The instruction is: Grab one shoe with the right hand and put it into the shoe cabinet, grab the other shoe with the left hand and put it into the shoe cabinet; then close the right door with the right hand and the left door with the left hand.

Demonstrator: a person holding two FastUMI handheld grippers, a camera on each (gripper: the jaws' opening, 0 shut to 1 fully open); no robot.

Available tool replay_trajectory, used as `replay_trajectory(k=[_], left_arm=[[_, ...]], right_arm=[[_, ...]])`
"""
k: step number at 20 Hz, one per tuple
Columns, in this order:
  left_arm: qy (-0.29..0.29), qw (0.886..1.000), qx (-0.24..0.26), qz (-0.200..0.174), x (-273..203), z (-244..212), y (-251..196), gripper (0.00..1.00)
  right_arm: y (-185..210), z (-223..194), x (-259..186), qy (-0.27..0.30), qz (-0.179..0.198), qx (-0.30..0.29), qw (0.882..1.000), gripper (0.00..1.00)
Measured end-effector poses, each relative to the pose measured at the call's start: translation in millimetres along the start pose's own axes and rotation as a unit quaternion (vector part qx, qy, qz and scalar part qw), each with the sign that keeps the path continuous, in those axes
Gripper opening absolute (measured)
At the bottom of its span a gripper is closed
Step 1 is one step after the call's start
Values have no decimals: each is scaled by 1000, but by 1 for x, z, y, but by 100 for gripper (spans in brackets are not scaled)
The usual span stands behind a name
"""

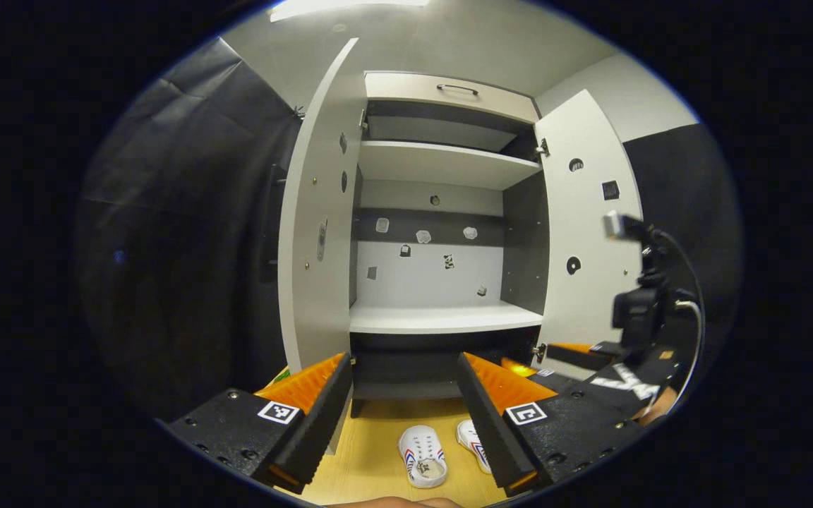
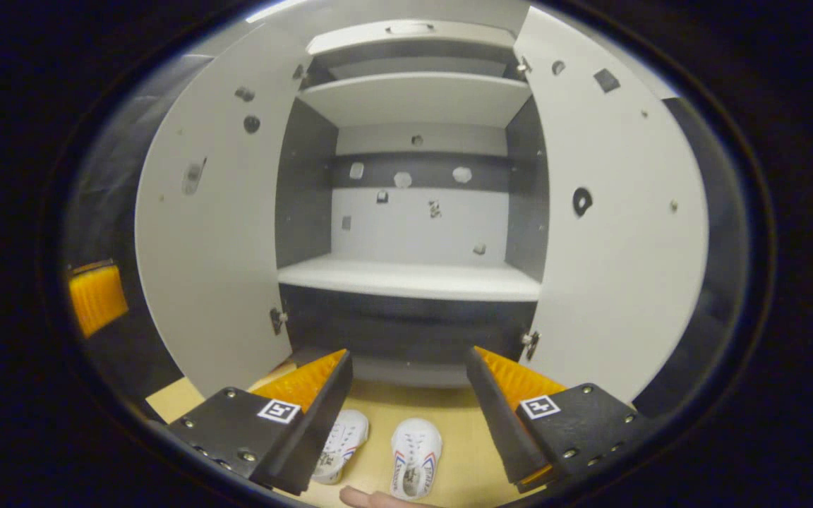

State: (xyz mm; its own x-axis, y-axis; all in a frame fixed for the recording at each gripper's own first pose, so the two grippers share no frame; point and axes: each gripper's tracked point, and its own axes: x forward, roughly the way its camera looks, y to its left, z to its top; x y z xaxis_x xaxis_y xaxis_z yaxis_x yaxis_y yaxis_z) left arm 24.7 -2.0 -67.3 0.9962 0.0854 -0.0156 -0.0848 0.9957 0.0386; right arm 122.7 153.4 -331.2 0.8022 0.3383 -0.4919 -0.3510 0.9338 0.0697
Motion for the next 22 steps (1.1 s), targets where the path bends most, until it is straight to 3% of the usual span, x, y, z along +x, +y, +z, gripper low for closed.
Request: replay_trajectory(k=[5,7,9,15,17,18,19,21,22], left_arm=[[12,1000,-7,-12,-6,-28,0,87],[18,1000,-21,-15,-7,-35,3,90],[18,999,-23,-15,-6,-37,6,90],[22,999,-24,-28,-7,-45,4,91],[23,999,-20,-29,-7,-48,3,91],[24,999,-18,-30,-7,-50,3,91],[25,999,-17,-33,-7,-52,2,91],[35,998,-20,-38,-6,-59,-1,91],[42,998,-22,-40,-5,-65,-2,91]], right_arm=[[26,-145,30,100,3,-75,992,98],[29,-178,30,113,3,-74,991,98],[26,-193,31,111,-2,-53,992,98],[15,-240,44,152,-23,24,988,81],[12,-249,51,161,-26,43,986,82],[12,-248,54,159,-27,45,986,81],[15,-250,55,159,-23,46,986,70],[16,-253,62,158,-14,28,987,70],[12,-254,68,156,-27,23,987,69]])
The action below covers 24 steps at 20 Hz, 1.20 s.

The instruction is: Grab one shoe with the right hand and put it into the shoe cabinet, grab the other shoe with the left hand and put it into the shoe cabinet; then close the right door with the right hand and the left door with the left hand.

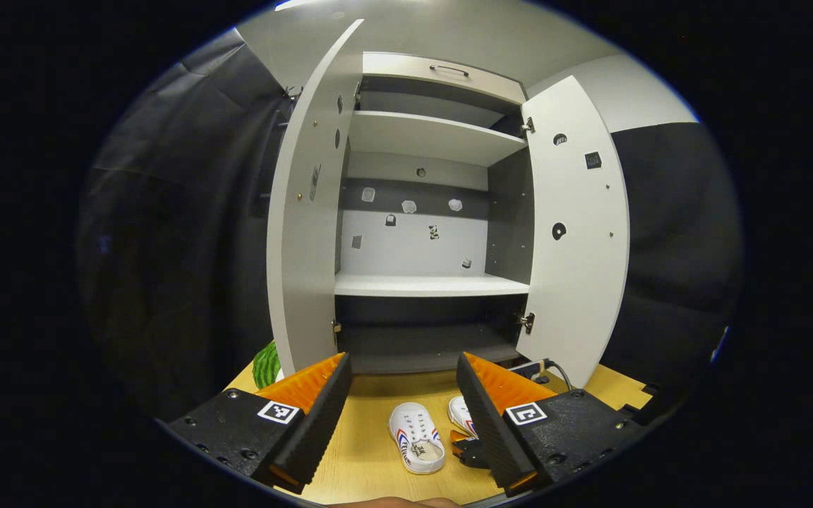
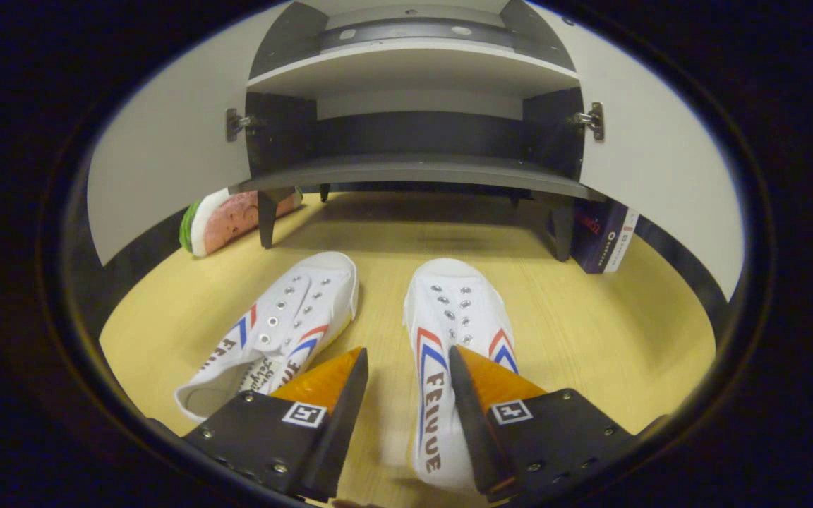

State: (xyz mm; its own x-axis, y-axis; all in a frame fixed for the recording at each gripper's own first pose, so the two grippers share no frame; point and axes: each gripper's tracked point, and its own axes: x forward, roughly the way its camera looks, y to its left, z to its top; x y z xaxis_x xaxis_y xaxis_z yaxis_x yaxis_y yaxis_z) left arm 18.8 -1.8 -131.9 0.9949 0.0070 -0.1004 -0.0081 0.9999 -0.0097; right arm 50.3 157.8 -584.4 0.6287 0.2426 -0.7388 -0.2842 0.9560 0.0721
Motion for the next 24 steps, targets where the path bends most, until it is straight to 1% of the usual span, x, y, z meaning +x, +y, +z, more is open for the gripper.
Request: replay_trajectory(k=[1,2,3,4,5,7,8,9,11,13,15,16,17,19,22,24], left_arm=[[6,1000,0,-1,1,-4,0,91],[10,1000,2,1,2,-8,1,91],[12,1000,3,4,4,-11,3,91],[12,1000,3,6,4,-13,4,91],[13,1000,4,7,5,-15,4,91],[16,1000,4,3,6,-21,3,91],[18,1000,5,2,6,-24,3,91],[21,1000,6,3,7,-28,5,91],[25,1000,4,4,9,-35,10,91],[28,1000,4,4,11,-41,12,91],[31,999,7,6,16,-47,15,91],[30,999,8,5,18,-49,13,91],[30,1000,8,2,21,-51,12,91],[32,999,8,-7,27,-57,6,91],[41,999,8,-21,40,-65,-2,91],[39,999,11,-19,52,-64,-4,91]], right_arm=[[-2,0,-2,-4,-6,5,1000,67],[-2,2,1,-8,-7,22,1000,63],[-2,4,2,-11,-7,42,999,57],[-10,8,5,-17,-23,51,998,57],[-16,10,8,-20,-22,67,997,44],[-13,8,15,-8,-1,119,993,19],[-13,9,19,-11,7,138,990,7],[-14,8,14,-13,18,141,990,7],[-17,13,6,-24,26,156,987,7],[-14,19,-6,-35,45,179,982,7],[-13,29,-22,-56,58,174,981,7],[-12,37,-32,-69,61,172,981,11],[-12,48,-44,-86,61,170,980,7],[-19,74,-66,-120,54,154,979,7],[-32,116,-100,-157,47,137,977,6],[-40,151,-121,-178,50,129,974,7]])
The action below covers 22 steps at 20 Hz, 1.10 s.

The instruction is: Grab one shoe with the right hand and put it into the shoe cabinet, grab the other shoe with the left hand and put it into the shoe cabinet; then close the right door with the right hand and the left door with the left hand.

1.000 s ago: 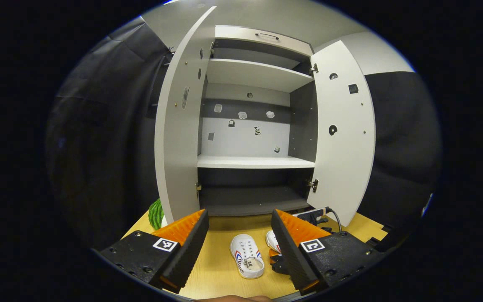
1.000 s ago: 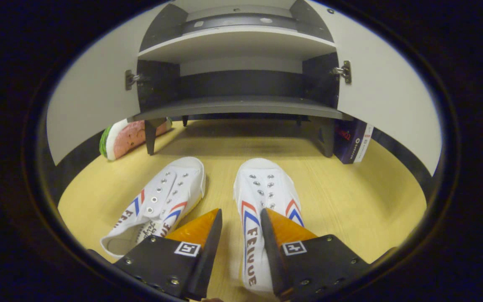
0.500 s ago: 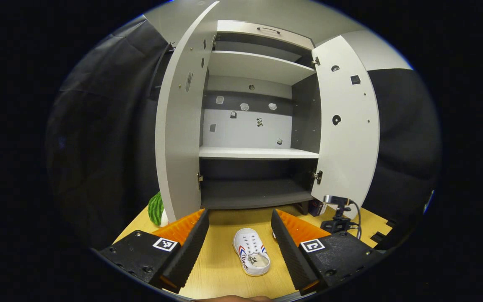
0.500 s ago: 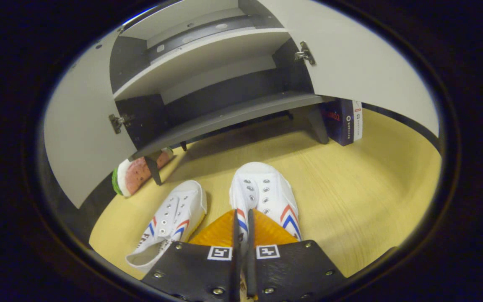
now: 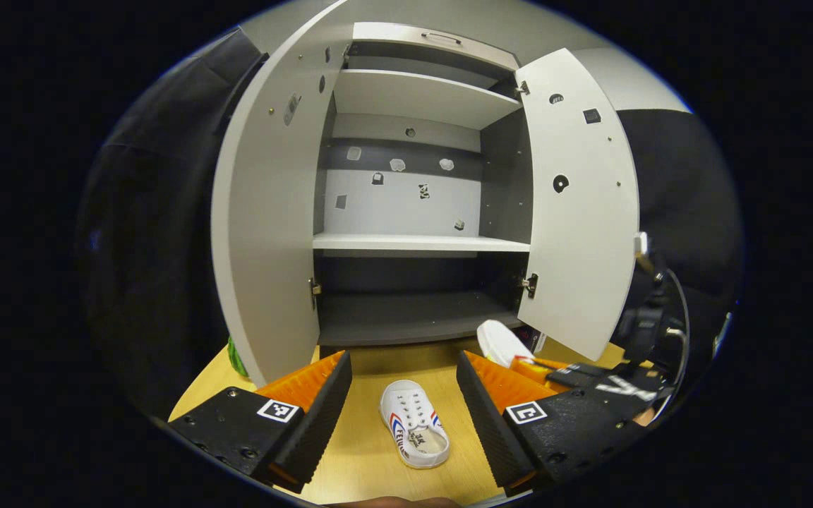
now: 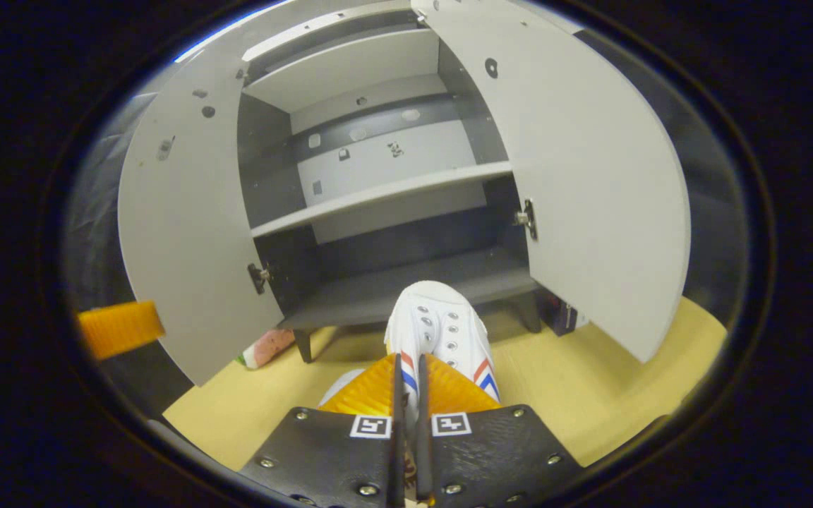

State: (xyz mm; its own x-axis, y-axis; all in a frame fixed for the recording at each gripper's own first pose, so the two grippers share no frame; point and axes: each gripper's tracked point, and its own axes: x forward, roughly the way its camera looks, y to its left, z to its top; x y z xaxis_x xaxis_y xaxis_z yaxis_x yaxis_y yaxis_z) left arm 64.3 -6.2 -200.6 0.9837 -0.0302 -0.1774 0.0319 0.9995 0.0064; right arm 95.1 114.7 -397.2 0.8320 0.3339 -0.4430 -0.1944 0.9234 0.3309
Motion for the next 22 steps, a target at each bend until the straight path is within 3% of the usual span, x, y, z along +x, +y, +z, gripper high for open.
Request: replay_trajectory(k=[5,6,9,14,19,22], left_arm=[[-14,999,26,20,35,32,-2,90],[-25,999,33,23,41,40,-3,87],[-52,997,55,24,60,67,-10,89],[-58,997,20,39,82,87,-8,89],[-63,997,21,40,87,96,8,88],[-67,997,9,41,81,103,16,88]], right_arm=[[2,102,-8,-42,2,-38,998,6],[3,121,-7,-50,2,-45,998,6],[7,172,5,-68,0,-54,996,6],[19,255,42,-78,-2,-76,994,6],[21,300,109,-56,-10,-84,995,6],[15,306,160,-43,-27,-112,992,6]])
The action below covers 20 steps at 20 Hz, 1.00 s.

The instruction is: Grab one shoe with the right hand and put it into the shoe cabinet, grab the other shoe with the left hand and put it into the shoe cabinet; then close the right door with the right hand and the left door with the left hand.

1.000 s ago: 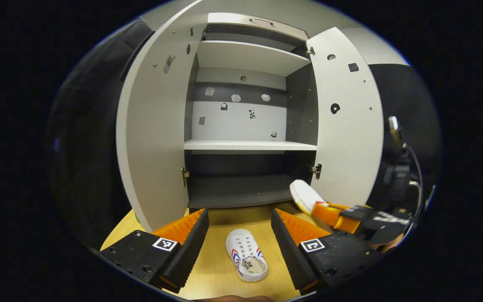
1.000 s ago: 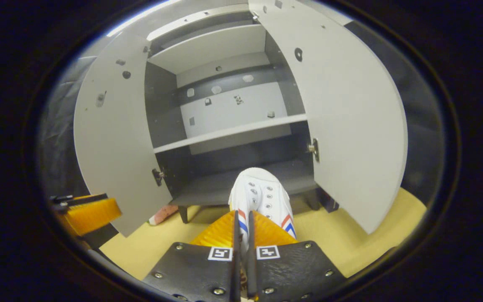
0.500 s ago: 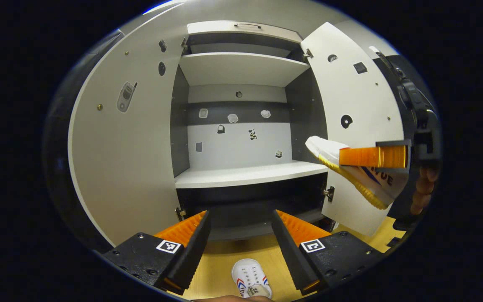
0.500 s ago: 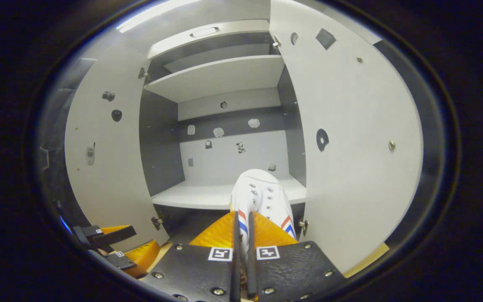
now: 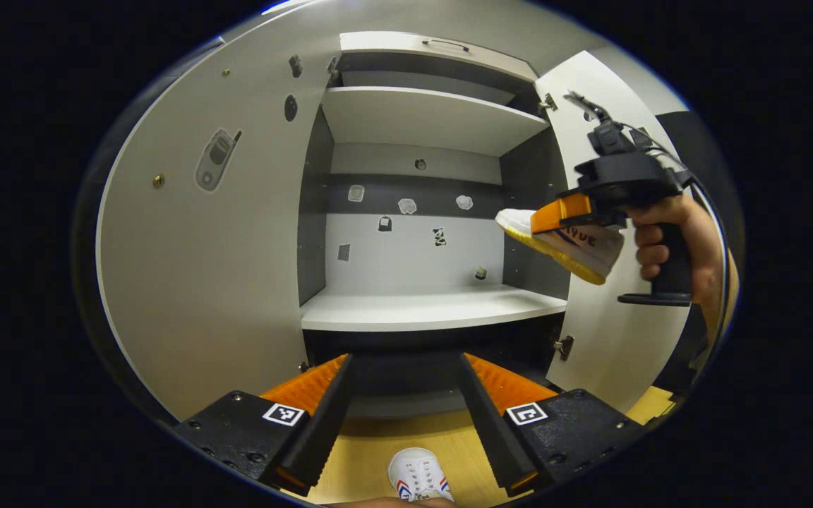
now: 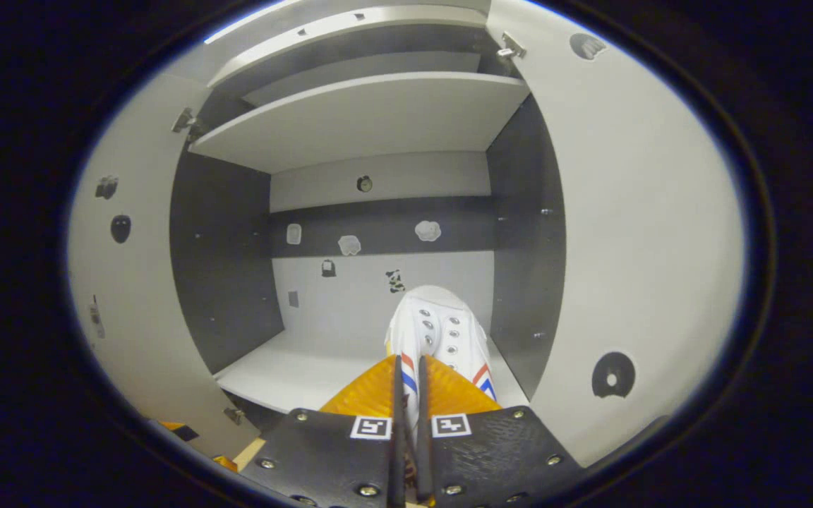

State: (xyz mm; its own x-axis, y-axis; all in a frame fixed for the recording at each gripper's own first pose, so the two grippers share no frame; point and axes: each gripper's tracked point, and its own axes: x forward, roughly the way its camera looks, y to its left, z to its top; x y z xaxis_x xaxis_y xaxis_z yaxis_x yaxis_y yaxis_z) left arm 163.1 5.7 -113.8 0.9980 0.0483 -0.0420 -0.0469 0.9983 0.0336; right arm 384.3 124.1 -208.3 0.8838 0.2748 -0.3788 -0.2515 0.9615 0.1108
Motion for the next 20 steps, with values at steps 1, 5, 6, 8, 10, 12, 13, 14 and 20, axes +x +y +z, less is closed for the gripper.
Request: replay_trajectory(k=[1,5,6,8,10,12,13,14,20], left_arm=[[-6,1000,7,-1,-1,4,2,88],[-7,1000,-2,-4,-1,8,10,88],[-7,1000,-4,-4,1,8,12,88],[-1,1000,-1,-11,5,5,9,88],[10,999,12,-41,6,0,-2,90],[16,999,12,-45,6,-1,0,89],[14,999,14,-40,6,1,2,89],[10,999,16,-40,6,2,2,90],[10,998,17,-63,0,2,-10,90]], right_arm=[[-1,-5,17,8,-8,-21,1000,6],[1,-32,78,52,-19,-52,997,6],[2,-37,89,61,-16,-52,997,6],[6,-48,114,69,-16,-51,996,6],[8,-58,136,80,-22,-42,996,6],[8,-70,148,97,-28,-33,994,6],[9,-76,153,102,-26,-36,994,6],[11,-81,157,108,-24,-34,993,6],[12,-66,151,74,-40,-31,996,19]])
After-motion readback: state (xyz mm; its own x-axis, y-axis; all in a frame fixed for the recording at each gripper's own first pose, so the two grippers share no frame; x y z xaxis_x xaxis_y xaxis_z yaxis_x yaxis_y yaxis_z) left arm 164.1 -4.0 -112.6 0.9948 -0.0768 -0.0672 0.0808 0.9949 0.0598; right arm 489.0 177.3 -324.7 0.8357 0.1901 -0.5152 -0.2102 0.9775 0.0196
